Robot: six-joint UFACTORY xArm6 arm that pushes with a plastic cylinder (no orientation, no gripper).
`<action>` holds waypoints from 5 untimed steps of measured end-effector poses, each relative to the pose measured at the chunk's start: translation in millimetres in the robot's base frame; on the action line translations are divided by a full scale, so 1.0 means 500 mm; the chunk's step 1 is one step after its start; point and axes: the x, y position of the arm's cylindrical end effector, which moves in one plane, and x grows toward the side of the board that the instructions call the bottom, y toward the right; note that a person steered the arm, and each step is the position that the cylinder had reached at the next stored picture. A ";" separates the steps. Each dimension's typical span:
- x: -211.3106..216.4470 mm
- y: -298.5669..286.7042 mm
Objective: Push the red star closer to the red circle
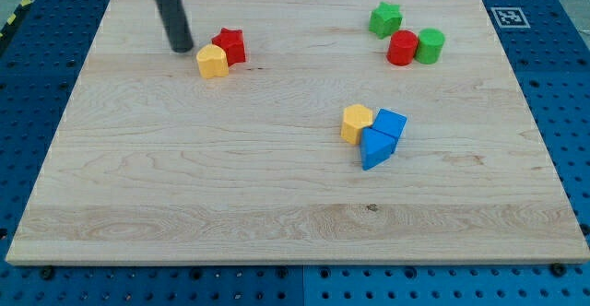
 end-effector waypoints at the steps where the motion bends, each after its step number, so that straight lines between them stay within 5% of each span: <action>1: 0.020 0.075; 5: 0.040 0.406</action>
